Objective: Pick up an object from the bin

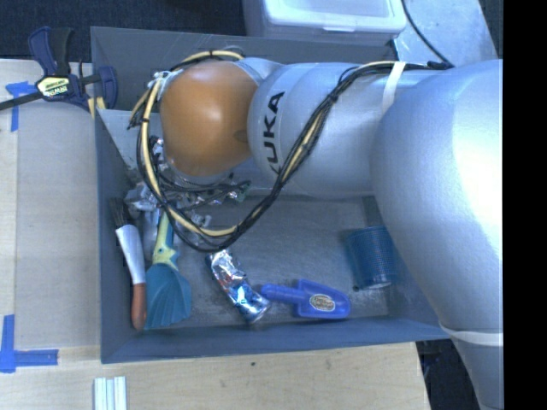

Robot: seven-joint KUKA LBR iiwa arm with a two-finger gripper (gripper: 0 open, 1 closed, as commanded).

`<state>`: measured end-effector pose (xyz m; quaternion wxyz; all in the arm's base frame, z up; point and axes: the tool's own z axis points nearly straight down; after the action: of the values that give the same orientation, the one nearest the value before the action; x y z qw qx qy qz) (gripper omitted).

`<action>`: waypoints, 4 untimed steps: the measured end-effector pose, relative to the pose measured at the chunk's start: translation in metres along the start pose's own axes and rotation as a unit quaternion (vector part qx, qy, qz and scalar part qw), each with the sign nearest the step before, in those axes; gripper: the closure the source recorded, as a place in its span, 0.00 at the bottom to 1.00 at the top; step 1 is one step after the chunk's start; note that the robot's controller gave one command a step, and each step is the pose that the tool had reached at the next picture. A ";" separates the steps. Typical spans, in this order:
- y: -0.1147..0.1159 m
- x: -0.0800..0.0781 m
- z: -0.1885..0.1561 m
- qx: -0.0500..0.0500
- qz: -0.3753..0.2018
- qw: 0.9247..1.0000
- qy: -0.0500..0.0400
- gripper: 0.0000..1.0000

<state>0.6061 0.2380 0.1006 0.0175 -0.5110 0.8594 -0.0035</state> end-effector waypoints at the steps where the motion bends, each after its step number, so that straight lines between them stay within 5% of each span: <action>1: -0.004 -0.003 0.027 -0.003 0.028 1.000 0.008 0.00; 2: 0.000 0.001 0.024 0.008 -0.180 0.984 -0.002 1.00; 4: 0.002 0.004 0.012 0.005 -0.180 0.984 0.001 1.00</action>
Offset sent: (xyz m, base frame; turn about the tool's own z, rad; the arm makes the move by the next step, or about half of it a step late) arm -0.0072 0.0040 -0.0306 -0.3741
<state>0.6034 0.2358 0.0884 0.0182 -0.6570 0.7536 -0.0110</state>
